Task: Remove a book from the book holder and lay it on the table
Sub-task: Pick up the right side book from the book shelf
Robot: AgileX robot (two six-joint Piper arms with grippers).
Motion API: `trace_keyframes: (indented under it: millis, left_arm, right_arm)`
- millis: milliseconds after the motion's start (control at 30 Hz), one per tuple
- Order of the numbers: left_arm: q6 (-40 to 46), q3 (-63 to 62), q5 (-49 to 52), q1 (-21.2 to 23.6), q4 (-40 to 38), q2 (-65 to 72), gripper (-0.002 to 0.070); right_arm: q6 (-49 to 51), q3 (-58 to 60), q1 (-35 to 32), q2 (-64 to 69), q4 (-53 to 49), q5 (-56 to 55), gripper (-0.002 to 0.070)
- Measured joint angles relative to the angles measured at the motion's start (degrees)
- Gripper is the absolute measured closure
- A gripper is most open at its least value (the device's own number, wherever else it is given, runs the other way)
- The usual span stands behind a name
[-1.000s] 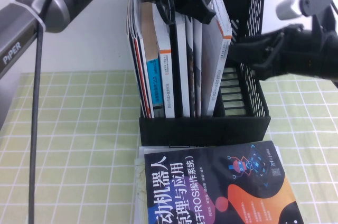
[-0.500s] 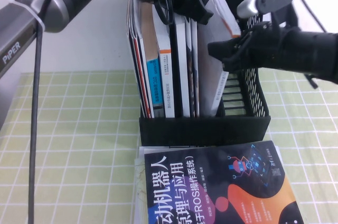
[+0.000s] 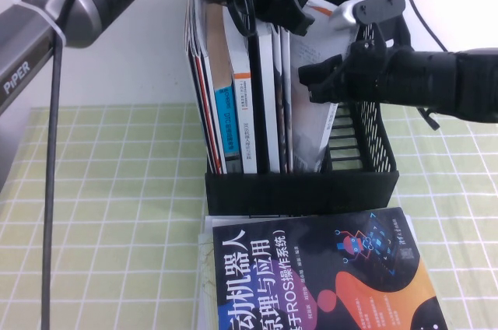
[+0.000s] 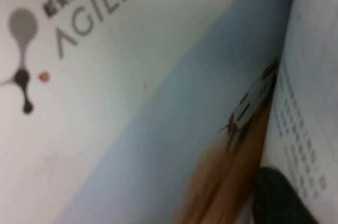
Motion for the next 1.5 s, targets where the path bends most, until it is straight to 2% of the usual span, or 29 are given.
trace_keyframes:
  millis: [267, 567, 733, 867, 1000, 1267, 1367, 1500]
  left_arm:
    - [-3.17, 0.00, 4.44, 0.09, 0.97, -2.56, 0.0677]
    - [-4.66, 0.00, 12.17, 1.25, 2.83, -16.88, 0.0678]
    - [-4.66, 1.00, 22.27, 4.59, 2.98, -24.71, 0.0678]
    - [-4.89, 8.36, 22.44, 8.18, 2.87, -32.55, 0.0677]
    - [-6.32, 20.00, 18.94, 10.51, 2.97, -41.34, 0.0677]
    - [-11.39, 40.60, 11.72, 10.87, 2.87, -54.17, 0.0677]
    - [-13.16, 44.14, 12.58, 10.87, 4.38, -57.82, 0.0677]
    - [-16.77, 46.58, 15.21, 10.87, 7.19, -62.70, 0.0678]
  right_arm:
    - [0.47, 0.10, 0.13, -4.20, -0.61, -1.24, 0.0556]
    - [0.47, 0.10, -1.64, -16.40, -0.61, -1.90, 0.0556]
    - [0.47, 0.10, -1.85, -23.07, -1.16, 2.18, 0.0556]
    - [1.91, 0.10, -1.85, -29.22, -2.89, 5.09, 0.0556]
    - [6.64, 0.10, -1.85, -34.85, -8.48, 10.60, 0.0556]
    - [20.24, -0.01, -1.85, -37.40, -20.97, 36.12, 0.0556]
    - [21.54, -1.55, -1.46, -37.40, -32.31, 43.80, 0.0556]
    - [27.91, -6.56, 1.75, -37.40, -51.82, 46.27, 0.0556]
